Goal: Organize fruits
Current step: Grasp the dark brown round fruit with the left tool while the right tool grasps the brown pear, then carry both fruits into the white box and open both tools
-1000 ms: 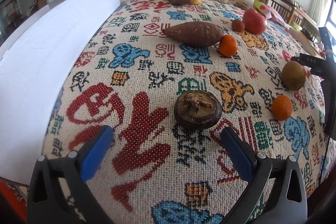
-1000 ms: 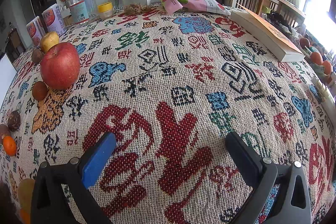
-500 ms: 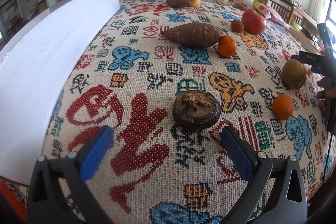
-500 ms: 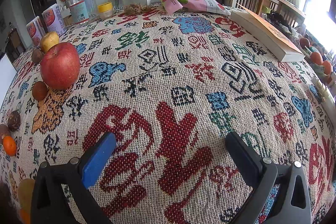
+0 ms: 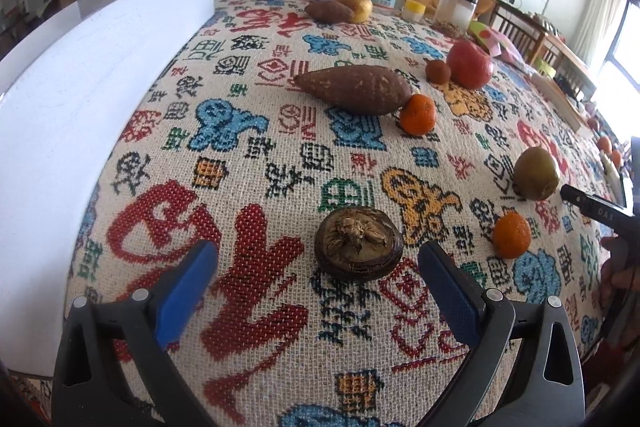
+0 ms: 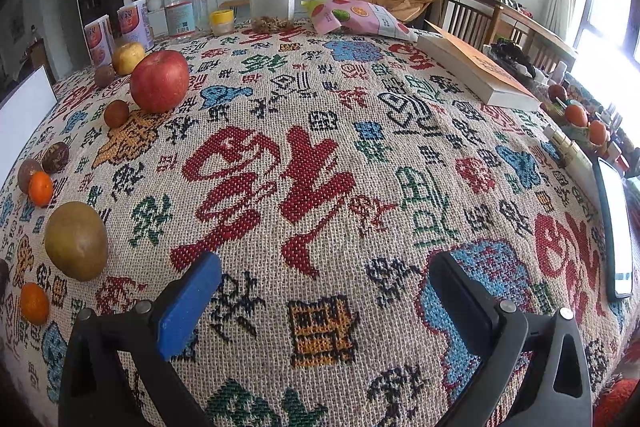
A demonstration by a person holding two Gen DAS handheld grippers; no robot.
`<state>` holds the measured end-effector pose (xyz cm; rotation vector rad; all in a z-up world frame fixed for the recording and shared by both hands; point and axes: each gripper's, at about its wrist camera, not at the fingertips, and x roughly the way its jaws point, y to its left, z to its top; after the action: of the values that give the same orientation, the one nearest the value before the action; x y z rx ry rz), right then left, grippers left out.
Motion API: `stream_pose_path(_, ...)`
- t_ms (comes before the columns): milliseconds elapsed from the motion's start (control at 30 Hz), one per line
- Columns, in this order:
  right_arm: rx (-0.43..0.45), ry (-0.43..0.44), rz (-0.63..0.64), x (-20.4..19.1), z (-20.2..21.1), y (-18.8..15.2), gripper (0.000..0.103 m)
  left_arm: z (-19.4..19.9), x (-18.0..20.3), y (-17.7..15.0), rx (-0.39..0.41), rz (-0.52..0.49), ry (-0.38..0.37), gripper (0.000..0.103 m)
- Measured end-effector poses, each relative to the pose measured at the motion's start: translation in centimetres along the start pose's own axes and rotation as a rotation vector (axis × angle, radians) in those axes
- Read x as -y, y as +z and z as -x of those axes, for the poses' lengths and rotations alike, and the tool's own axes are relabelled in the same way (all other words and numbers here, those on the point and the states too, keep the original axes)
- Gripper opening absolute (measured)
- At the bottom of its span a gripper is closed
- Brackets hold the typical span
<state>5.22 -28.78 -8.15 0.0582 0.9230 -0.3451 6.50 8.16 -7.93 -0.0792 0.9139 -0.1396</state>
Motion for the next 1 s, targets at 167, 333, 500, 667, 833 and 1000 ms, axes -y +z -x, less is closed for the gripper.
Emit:
stream_pose_path(167, -0.025, 0.049, -0.067, 0.7, -0.8, 0.2, 0.103, -0.9, 1.9, 0.1, 0.007, -0.099, 0.04, 0.062)
stream_pose_path(333, 0.08, 0.351, -0.081, -0.7, 2.7, 0.0, 0.095, -0.3, 1.2, 0.0, 0.03, -0.064, 0.006, 0.043)
stream_pose_path(500, 0.04, 0.523, 0.081, -7.5, 4.2, 2.0, 0.083, 0.7, -1.2, 0.2, 0.045, 0.046, -0.075, 0.043)
stream_pose_path(667, -0.122, 0.456, 0.161, -11.5, 0.9, 2.1, 0.048, 1.8, -2.6, -0.1, 0.068, 0.101, -0.076, 0.043)
stream_pose_path(833, -0.112, 0.444, 0.134, -10.5, 2.4, 2.3, 0.048, 5.5, -2.9, 1.4, 0.102, 0.189, -0.12, 0.043)
stream_pose_path(1000, -0.006, 0.54, 0.205, -14.0, 8.4, 6.5, 0.048, 13.8, -5.7, 6.0, 0.236, 0.249, -0.069, 0.043)
